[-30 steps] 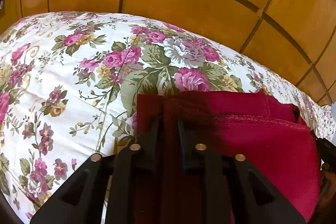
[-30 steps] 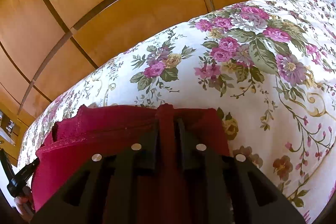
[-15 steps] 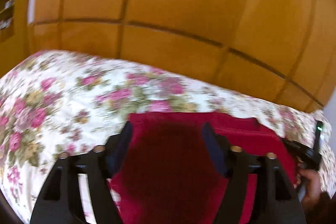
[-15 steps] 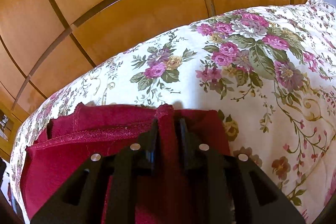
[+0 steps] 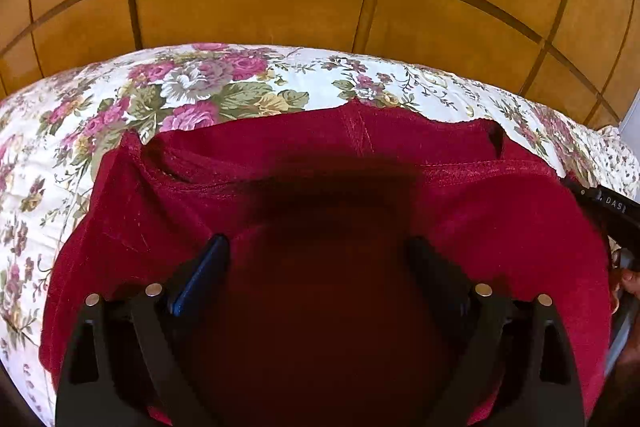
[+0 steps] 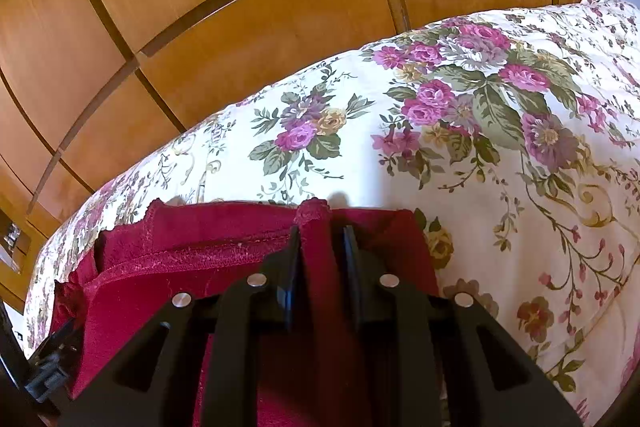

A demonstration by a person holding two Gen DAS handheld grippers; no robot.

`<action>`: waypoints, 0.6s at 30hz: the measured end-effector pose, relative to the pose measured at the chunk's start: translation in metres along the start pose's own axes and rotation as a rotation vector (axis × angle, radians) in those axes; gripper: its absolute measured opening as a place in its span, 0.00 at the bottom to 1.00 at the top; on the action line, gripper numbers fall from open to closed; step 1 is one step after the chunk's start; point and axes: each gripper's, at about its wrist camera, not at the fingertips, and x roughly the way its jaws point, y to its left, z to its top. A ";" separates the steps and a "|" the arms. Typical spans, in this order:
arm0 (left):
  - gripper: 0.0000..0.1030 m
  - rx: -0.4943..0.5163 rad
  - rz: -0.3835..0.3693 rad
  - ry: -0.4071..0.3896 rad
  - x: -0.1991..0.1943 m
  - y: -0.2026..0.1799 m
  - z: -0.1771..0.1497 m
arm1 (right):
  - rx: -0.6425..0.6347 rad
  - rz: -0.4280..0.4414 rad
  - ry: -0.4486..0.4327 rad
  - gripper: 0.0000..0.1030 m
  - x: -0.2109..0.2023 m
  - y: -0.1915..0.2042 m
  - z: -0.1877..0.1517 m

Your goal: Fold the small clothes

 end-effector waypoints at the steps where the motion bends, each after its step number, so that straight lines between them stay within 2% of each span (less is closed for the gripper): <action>1: 0.88 0.002 0.000 -0.004 0.000 0.000 -0.001 | 0.003 0.002 -0.014 0.22 -0.003 -0.001 -0.001; 3: 0.88 -0.001 -0.004 -0.006 0.000 0.000 -0.002 | 0.019 0.009 -0.066 0.31 -0.014 -0.005 -0.003; 5: 0.88 0.001 0.000 -0.012 -0.002 0.000 -0.004 | 0.045 0.019 -0.146 0.45 -0.036 -0.010 -0.006; 6: 0.88 0.000 0.000 -0.014 -0.003 0.000 -0.004 | 0.048 -0.025 -0.158 0.47 -0.047 -0.009 -0.006; 8: 0.88 -0.006 -0.009 -0.017 -0.003 0.001 -0.004 | 0.027 -0.047 -0.158 0.47 -0.063 -0.002 -0.005; 12: 0.89 0.005 0.013 -0.014 -0.004 0.000 -0.003 | -0.097 0.055 -0.184 0.45 -0.087 0.038 -0.014; 15: 0.89 0.023 0.032 0.004 -0.011 -0.004 0.004 | -0.265 0.078 -0.128 0.43 -0.072 0.081 -0.025; 17: 0.89 -0.009 0.003 -0.038 -0.024 0.004 0.010 | -0.341 0.067 -0.065 0.41 -0.049 0.100 -0.030; 18: 0.89 -0.015 0.014 -0.053 -0.028 0.008 0.012 | -0.349 0.052 -0.033 0.41 -0.036 0.102 -0.031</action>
